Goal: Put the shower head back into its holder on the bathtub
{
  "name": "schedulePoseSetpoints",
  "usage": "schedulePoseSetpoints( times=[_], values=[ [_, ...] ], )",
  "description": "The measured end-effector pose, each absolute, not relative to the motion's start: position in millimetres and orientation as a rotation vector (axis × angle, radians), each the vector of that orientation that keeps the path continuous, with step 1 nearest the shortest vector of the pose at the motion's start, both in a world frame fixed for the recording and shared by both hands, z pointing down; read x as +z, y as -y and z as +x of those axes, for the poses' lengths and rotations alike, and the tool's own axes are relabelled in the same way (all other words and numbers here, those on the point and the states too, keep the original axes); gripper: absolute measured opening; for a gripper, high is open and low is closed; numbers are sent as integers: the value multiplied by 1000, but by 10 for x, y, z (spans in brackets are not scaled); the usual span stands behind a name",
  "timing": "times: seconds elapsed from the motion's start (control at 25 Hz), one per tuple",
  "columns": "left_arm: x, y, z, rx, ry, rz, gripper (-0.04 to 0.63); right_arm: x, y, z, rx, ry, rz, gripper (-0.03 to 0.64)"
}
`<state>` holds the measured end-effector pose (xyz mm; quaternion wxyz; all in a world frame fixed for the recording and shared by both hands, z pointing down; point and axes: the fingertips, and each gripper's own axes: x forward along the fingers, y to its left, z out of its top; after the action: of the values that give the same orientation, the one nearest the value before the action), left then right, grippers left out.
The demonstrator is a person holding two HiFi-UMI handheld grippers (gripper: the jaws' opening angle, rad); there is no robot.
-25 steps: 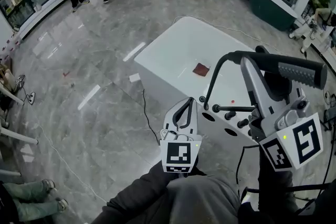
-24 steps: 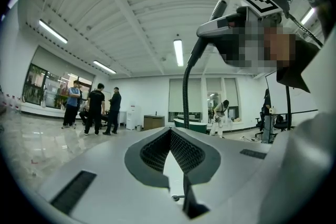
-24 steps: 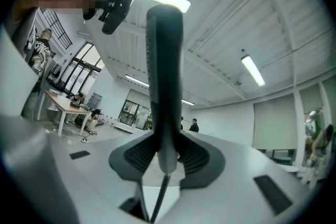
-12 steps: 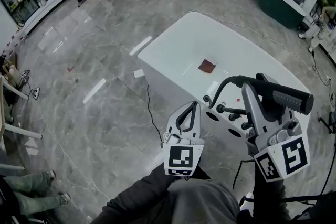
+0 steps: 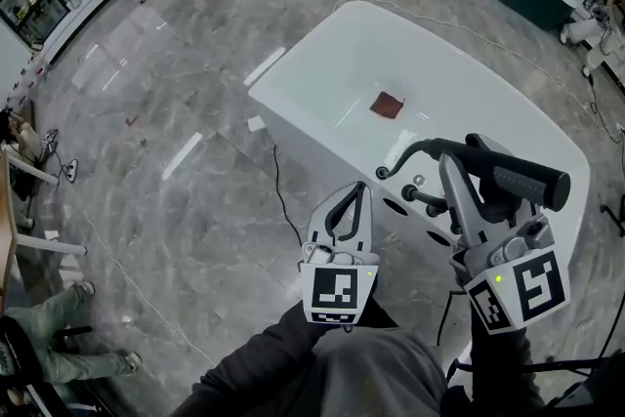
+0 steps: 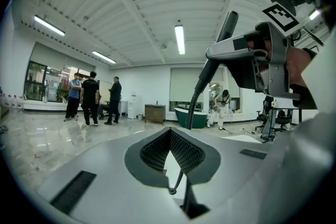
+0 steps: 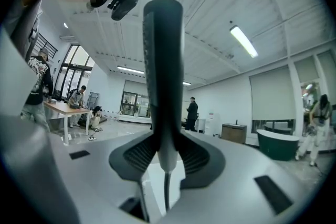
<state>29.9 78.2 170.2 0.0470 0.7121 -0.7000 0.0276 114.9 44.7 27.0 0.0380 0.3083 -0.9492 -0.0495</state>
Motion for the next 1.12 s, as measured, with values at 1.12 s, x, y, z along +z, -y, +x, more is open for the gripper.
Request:
schedulePoseSetpoints(
  times=[1.12],
  values=[
    [1926, 287, -34, 143, 2116, 2111, 3, 746, 521, 993, 39, 2885, 886, 140]
  ],
)
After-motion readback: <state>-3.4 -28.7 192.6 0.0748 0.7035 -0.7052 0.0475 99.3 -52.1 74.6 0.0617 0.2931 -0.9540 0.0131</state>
